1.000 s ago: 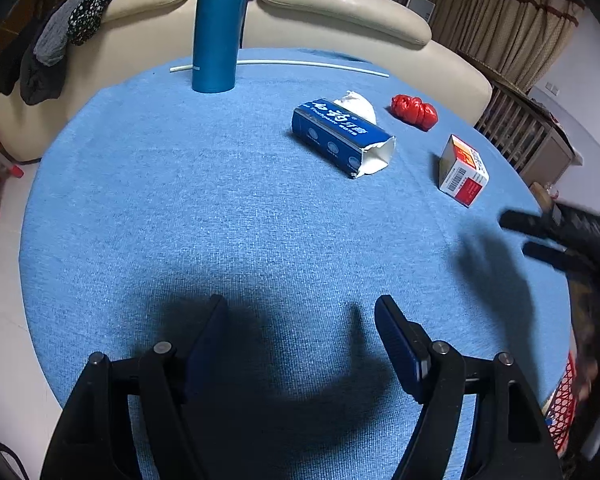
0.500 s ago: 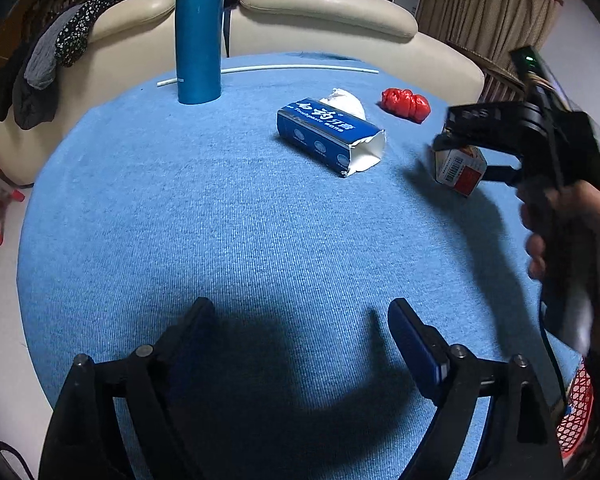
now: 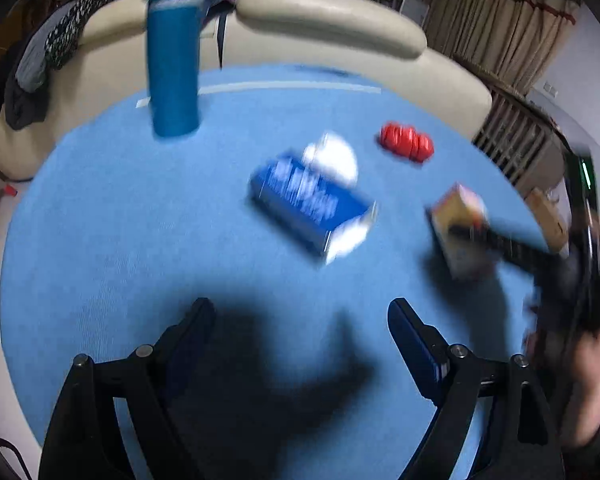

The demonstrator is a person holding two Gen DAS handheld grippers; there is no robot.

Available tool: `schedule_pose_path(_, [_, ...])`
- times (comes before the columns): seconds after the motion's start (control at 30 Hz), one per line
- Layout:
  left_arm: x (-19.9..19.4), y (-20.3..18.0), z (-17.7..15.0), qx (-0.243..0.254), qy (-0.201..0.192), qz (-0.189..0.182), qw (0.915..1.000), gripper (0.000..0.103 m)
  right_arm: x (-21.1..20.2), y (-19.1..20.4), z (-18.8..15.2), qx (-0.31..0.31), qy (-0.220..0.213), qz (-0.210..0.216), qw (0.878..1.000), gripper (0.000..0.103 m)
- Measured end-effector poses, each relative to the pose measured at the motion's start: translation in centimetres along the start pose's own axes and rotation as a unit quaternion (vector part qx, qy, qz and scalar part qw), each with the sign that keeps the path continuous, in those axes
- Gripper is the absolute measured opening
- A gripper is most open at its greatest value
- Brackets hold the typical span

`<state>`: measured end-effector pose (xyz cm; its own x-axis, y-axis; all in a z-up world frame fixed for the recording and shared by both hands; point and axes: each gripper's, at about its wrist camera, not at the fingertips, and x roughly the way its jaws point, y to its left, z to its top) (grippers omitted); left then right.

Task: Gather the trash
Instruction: 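Grasp the red-and-white medicine box with the right tool, then grasp the blue toothpaste box with the left tool while the right tool holds the medicine box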

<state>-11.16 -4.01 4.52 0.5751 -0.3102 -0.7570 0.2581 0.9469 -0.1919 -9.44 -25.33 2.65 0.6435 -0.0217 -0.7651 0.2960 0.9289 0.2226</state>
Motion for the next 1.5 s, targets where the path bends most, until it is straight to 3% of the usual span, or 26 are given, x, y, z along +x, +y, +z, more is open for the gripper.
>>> schedule_pose_path(0.27, [5.0, -2.0, 5.5, -0.052, 0.011, 0.042, 0.9977, 0.089, -2.0, -1.2, -2.1, 0.003, 0.006, 0.031, 1.000, 0.050])
schedule_pose_path(0.4, [8.9, -2.6, 6.2, -0.043, 0.050, 0.083, 0.9944, 0.088, -2.5, -1.7, -2.6, 0.016, 0.007, 0.039, 0.999, 0.050])
schedule_pose_path(0.5, [9.8, -2.3, 5.5, -0.029, 0.062, 0.059, 0.9959, 0.073, -2.8, -1.7, -3.1, 0.018, 0.009, 0.043, 0.999, 0.050])
schedule_pose_path(0.67, [6.7, -1.6, 4.0, -0.006, 0.049, 0.049, 0.9976, 0.063, -3.7, -1.6, -3.7, 0.016, 0.006, 0.044, 0.999, 0.050])
schedule_pose_path(0.73, [5.2, -1.1, 3.3, -0.004, 0.042, 0.045, 0.9981, 0.053, -4.4, -1.3, -4.0, 0.010, 0.002, 0.043, 0.999, 0.050])
schedule_pose_path(0.9, [1.9, 0.4, 1.1, -0.010, 0.030, 0.000, 0.9995, 0.042, -6.5, -0.5, -5.2, 0.000, -0.008, 0.043, 0.999, 0.050])
schedule_pose_path(1.0, [0.3, 1.8, 0.1, -0.027, 0.028, -0.032, 0.9987, 0.045, -7.3, 0.1, -6.1, -0.005, -0.008, 0.041, 0.999, 0.050])
schedule_pose_path(1.07, [0.1, 2.5, -0.3, -0.038, 0.033, -0.037, 0.9980, 0.057, -7.6, 0.3, -6.6, -0.006, -0.006, 0.039, 0.999, 0.050])
schedule_pose_path(1.13, [-0.2, 3.5, -0.8, -0.047, 0.027, -0.032, 0.9980, 0.061, -7.8, 0.3, -6.9, -0.003, -0.002, 0.040, 0.999, 0.050])
schedule_pose_path(1.17, [-0.2, 3.8, -1.0, -0.046, 0.028, -0.026, 0.9982, 0.063, -7.9, 0.4, -7.2, -0.001, -0.001, 0.041, 0.999, 0.050])
schedule_pose_path(1.23, [-0.5, 4.3, -1.2, -0.046, 0.034, -0.013, 0.9983, 0.077, -8.2, 0.4, -7.4, -0.002, -0.002, 0.039, 0.999, 0.050])
schedule_pose_path(1.4, [-0.6, 3.8, -1.4, -0.016, 0.039, 0.006, 0.9991, 0.080, -7.9, 0.3, -7.6, 0.003, 0.003, 0.040, 0.999, 0.050])
schedule_pose_path(1.5, [0.1, 1.9, -1.6, 0.044, 0.045, 0.059, 0.9963, 0.080, -7.8, 0.4, -7.6, 0.001, 0.005, 0.042, 0.999, 0.050])
